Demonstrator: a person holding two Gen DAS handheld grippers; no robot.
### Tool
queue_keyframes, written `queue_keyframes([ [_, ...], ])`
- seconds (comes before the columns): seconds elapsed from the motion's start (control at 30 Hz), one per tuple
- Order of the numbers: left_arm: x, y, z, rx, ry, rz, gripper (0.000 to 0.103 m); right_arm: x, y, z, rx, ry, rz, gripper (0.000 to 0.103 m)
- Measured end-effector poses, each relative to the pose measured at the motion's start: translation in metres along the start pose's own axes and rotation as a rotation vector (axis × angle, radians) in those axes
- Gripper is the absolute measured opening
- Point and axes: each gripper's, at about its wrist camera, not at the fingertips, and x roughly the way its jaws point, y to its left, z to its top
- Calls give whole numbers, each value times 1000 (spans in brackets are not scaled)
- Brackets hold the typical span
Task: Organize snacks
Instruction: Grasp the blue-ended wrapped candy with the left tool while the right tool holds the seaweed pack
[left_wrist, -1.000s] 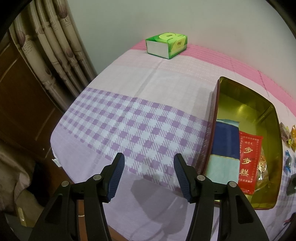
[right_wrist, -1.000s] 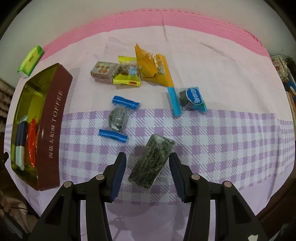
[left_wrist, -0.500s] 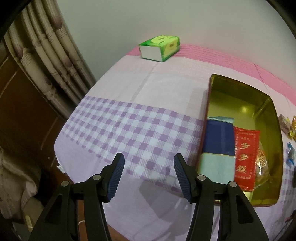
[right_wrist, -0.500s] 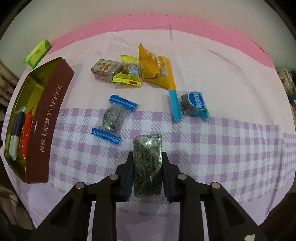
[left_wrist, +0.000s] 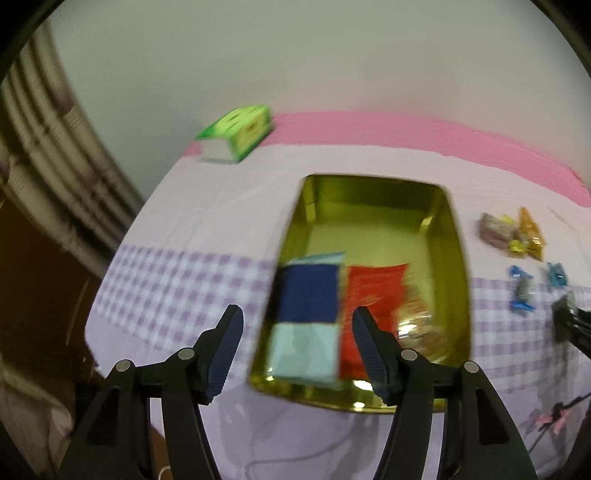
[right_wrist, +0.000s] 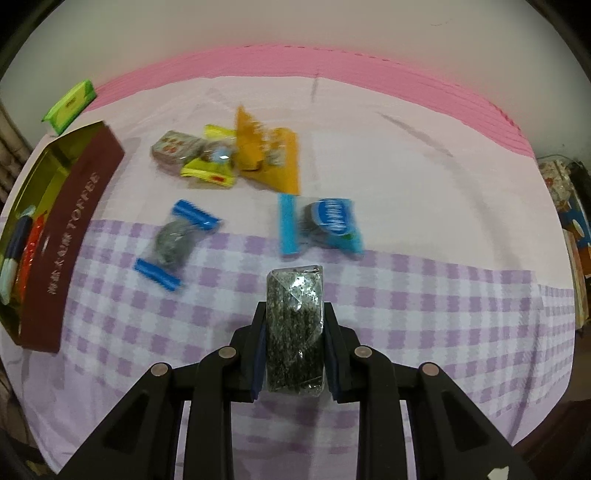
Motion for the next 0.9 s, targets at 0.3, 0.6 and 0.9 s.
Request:
queue_keyframes([
  [0.3,8,-89,13,150,23,-155,63,5,-46,1,0,-41,-34,24],
  [0.6,18,-168,12,244,58,-275,63,4,-88,-9,20,-58,-52,24],
  [0.9,38,-206,18,238,124,-361,63,7,-133,-17,70,-66,-20,24],
])
